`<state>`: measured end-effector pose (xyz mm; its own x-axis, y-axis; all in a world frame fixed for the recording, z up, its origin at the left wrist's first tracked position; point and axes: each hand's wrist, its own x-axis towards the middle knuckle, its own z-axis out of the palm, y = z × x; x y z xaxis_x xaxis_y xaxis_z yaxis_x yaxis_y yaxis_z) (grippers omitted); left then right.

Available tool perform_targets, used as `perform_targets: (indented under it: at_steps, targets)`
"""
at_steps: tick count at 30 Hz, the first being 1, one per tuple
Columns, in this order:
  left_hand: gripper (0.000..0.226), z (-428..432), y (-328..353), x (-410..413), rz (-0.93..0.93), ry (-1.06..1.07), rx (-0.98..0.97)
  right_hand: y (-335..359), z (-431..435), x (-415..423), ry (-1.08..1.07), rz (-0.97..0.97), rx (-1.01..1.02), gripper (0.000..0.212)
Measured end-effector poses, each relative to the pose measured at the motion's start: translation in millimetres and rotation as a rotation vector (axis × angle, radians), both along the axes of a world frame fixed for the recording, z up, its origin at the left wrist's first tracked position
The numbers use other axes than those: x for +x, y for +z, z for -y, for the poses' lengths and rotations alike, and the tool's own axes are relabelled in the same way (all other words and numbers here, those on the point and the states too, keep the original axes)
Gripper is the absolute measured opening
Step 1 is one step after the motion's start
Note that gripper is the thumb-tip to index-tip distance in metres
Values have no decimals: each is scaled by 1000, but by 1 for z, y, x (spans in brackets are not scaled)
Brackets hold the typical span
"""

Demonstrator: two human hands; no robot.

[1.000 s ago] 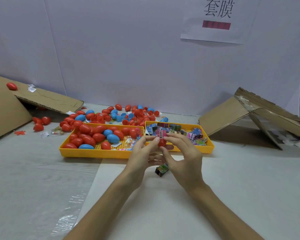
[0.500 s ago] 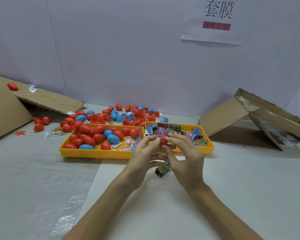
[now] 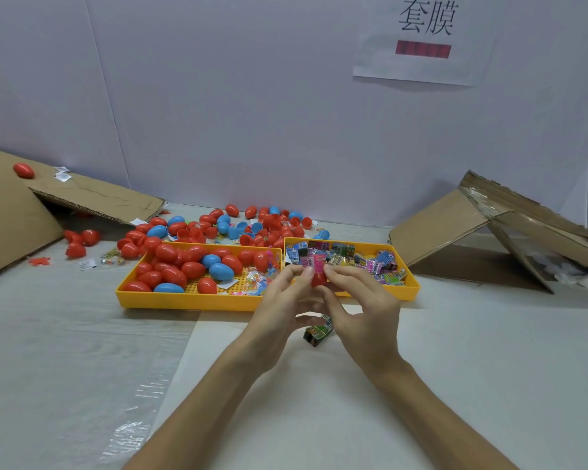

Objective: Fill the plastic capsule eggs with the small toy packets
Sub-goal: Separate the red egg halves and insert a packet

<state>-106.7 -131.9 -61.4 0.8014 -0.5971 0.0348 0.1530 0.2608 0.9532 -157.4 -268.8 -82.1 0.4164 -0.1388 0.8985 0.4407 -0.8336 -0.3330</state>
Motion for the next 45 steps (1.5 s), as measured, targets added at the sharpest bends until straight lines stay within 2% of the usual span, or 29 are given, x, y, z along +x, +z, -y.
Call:
perform_targets:
  at_steps: [8, 15, 20, 26, 31, 39, 45]
  targets:
    - [42, -2, 0, 0, 8, -60, -17, 0, 2, 1, 2, 17, 5, 24]
    - [44, -2, 0, 1, 42, -116, -1, 4, 0, -1, 31, -23, 67, 35]
    - [43, -2, -1, 0, 27, -128, -16, 3, 0, -2, 35, -42, 72, 30]
    - [51, -3, 1, 0, 28, -74, 18, 4, -1, -3, 20, -34, 51, 28]
    - [33, -1, 0, 1, 41, 39, 7, 1, 1, -1, -3, -35, 15, 29]
    - [38, -1, -1, 0, 58, 4, 20, 0, 3, 0, -9, -4, 10, 20]
    - [37, -1, -2, 1, 43, -19, 24, 2, 1, 0, 26, -22, 32, 24]
